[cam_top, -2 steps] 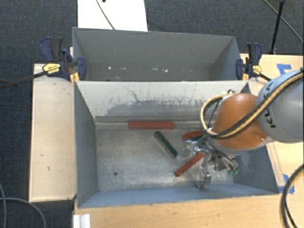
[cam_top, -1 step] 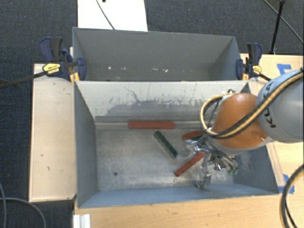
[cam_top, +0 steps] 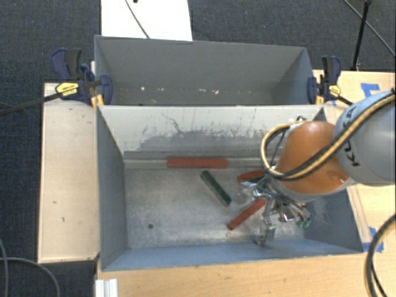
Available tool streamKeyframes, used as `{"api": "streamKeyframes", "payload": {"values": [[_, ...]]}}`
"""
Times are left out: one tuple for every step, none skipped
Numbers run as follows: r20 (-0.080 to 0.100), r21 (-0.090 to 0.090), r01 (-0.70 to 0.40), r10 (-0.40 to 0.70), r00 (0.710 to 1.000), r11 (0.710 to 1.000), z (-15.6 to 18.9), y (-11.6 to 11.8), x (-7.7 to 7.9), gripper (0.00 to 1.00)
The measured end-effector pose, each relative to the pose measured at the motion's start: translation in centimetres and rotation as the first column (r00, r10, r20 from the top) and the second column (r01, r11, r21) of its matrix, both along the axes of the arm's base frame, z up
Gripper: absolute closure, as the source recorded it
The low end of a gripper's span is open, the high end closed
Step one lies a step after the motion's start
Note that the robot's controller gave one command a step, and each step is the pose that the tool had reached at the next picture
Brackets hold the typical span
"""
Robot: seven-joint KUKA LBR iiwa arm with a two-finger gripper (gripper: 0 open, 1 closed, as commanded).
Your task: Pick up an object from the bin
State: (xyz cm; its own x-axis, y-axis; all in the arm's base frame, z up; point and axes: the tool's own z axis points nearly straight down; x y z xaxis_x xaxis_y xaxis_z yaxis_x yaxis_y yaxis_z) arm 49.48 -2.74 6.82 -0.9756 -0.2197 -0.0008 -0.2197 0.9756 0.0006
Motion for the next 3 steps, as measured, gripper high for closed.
{"api": "streamKeyframes", "payload": {"values": [[0.001, 0.0, 0.001, -0.001, 1.0, 1.0, 0.02, 0.02, 0.04, 0.0], [0.002, 0.0, 0.001, -0.001, 1.0, 1.0, 0.04, 0.04, 0.09, 0.0], [0.002, 0.0, 0.001, -0.001, 1.0, 1.0, 0.08, 0.02, 0.1, 1.0]]}}
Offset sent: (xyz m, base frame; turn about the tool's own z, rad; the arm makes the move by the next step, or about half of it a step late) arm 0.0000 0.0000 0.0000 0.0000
